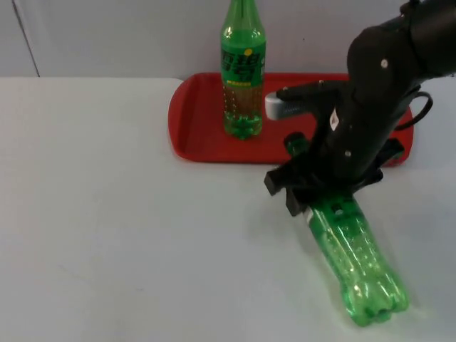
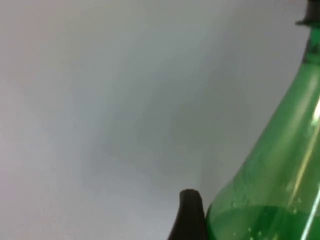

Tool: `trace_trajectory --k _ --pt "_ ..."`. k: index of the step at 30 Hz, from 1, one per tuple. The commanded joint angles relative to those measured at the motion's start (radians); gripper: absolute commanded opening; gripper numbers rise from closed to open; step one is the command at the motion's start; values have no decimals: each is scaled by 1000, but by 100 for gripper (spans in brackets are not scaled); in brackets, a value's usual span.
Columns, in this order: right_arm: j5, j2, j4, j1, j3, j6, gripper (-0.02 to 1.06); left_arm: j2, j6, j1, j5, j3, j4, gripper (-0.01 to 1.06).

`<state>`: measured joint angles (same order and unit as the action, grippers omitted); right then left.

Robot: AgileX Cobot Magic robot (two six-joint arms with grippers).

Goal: Place the bottle upright on the tray.

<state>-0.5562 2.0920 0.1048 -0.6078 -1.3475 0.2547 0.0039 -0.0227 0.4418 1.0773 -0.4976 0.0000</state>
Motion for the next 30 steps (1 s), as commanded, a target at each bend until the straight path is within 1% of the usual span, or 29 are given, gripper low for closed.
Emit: trace_trajectory --k 1,4,6,8,11,13,16,17,19,20,21,22,25,28,30 --pt "32 -64 5 -6 2 -1 0 -4 1 -1 -2 4 8 101" --pt "39 -112 14 -6 2 -1 0 -4 1 -1 -2 4 8 101" --pt "44 -180 26 -6 2 -5 0 -4 1 -1 -2 4 8 101" --pt "44 -193 29 -4 2 -5 0 -4 1 -1 -2 4 8 101" --pt "48 -275 72 -4 2 -5 0 -4 1 -1 -2 4 8 101" --pt "49 -293 78 -4 2 -5 0 -4 1 -1 -2 4 8 101" --pt "50 -347 119 -4 2 0 0 -4 1 -1 -2 4 8 101" --pt "50 -347 119 -4 2 0 0 -4 1 -1 -2 4 8 101" --pt "50 -377 163 -4 2 9 0 -4 1 -1 -2 4 8 101" --pt "46 -391 214 -4 -2 37 0 -4 1 -1 -2 4 8 101" --pt "32 -396 243 -4 -12 53 0 -4 1 -1 -2 4 8 101" --pt "32 -396 243 -4 -12 53 0 -4 1 -1 -2 4 8 101" --pt "3 -398 312 -4 -46 74 0 -4 1 -1 -2 4 8 101" --pt "10 -398 339 -4 -66 74 0 -4 1 -1 -2 4 8 101" --pt "35 -398 358 5 -77 89 0 -4 1 -1 -2 4 8 101"
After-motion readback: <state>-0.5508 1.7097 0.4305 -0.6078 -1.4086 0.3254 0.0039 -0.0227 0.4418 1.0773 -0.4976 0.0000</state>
